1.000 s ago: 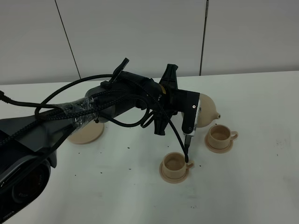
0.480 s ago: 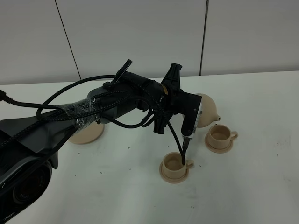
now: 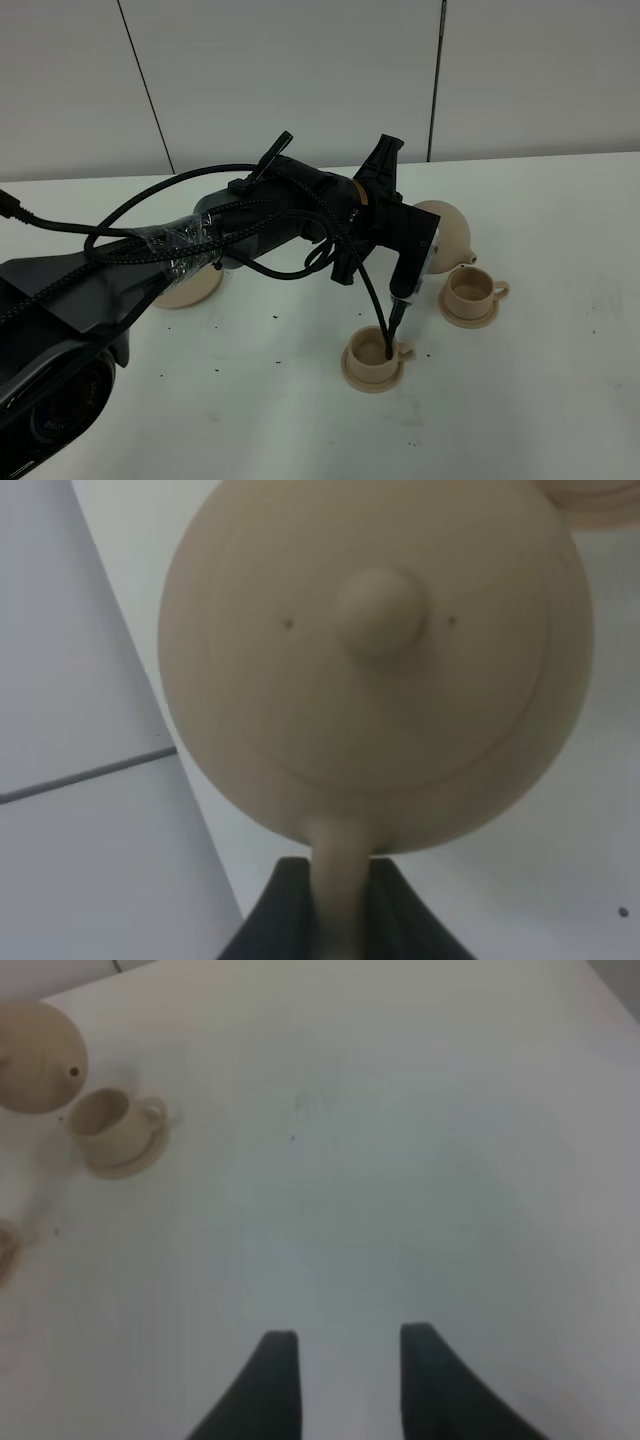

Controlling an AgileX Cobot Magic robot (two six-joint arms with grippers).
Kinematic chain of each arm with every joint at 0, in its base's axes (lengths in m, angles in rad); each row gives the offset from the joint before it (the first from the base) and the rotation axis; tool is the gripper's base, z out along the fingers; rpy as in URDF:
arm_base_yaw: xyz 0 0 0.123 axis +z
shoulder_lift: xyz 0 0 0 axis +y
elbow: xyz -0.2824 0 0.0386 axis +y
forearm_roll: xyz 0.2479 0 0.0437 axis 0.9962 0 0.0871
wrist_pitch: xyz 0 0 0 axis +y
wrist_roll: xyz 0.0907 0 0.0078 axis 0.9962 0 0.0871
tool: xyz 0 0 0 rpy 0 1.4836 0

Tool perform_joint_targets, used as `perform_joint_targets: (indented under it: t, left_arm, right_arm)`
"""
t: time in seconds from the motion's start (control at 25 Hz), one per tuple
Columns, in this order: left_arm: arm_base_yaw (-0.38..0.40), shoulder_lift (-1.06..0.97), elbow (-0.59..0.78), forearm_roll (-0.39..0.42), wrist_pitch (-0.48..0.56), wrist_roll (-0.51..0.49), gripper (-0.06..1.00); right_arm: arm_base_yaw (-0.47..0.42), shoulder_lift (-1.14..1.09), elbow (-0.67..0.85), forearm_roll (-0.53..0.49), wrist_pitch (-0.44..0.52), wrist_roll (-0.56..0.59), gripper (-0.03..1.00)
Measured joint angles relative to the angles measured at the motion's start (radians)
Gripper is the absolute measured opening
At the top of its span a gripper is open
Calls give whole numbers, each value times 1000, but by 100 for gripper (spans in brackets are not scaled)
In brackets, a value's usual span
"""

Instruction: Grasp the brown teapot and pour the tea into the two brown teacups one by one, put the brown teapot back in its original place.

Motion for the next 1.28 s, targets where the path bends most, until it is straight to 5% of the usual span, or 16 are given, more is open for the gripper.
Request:
perform_joint_targets:
  t: [1.28]
  left_arm:
    - [0, 0, 0, 24, -37, 154, 17]
  right_arm:
    - [0, 0, 0, 0, 0, 0, 24]
